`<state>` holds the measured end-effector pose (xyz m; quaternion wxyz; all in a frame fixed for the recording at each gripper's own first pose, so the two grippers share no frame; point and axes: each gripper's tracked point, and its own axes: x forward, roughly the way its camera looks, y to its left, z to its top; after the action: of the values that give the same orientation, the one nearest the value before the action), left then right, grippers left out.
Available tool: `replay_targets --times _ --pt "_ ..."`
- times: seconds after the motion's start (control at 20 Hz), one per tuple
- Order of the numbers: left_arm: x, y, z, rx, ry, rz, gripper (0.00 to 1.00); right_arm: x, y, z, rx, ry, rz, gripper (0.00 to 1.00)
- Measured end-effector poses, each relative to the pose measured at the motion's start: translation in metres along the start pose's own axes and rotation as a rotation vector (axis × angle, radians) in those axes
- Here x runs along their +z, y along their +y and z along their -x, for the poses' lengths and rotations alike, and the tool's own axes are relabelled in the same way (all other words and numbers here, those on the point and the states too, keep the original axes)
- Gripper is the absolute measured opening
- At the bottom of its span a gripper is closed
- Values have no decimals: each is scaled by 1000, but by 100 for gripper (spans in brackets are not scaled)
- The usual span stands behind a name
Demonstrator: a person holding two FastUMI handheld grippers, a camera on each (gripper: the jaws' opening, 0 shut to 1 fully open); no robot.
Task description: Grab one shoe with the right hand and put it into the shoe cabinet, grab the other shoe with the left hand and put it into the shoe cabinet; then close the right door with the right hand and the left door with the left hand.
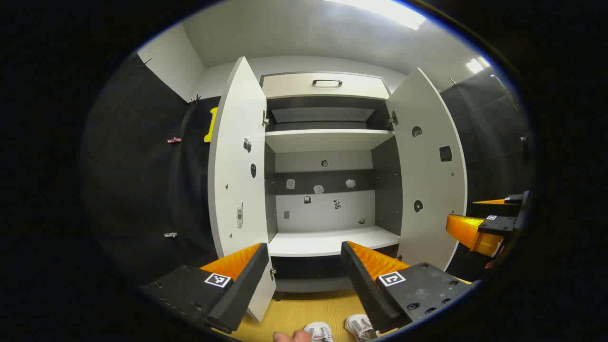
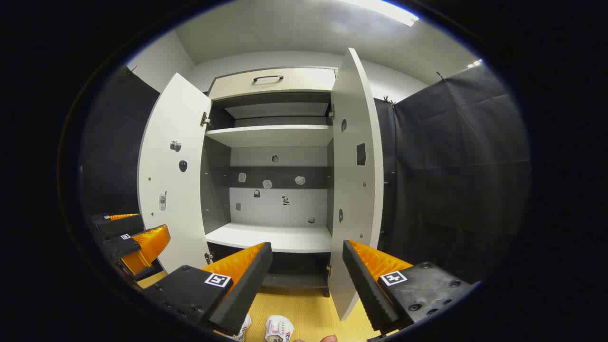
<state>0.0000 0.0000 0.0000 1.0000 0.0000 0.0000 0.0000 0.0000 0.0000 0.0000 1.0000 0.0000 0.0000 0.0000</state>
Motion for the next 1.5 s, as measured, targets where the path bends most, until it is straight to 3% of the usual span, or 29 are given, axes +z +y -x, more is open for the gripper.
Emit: replay_targets --times 1.05,1.3,1.5 --pt "3 11 9 14 -19 -12 96 2 12 8 21 -5 -11 98" --pt "1 29 10 45 -36 -26 96 -38 28 14 61 76 -18 98" --pt "-6 47 13 69 -43 -32 96 -97 45 26 104 177 -64 98"
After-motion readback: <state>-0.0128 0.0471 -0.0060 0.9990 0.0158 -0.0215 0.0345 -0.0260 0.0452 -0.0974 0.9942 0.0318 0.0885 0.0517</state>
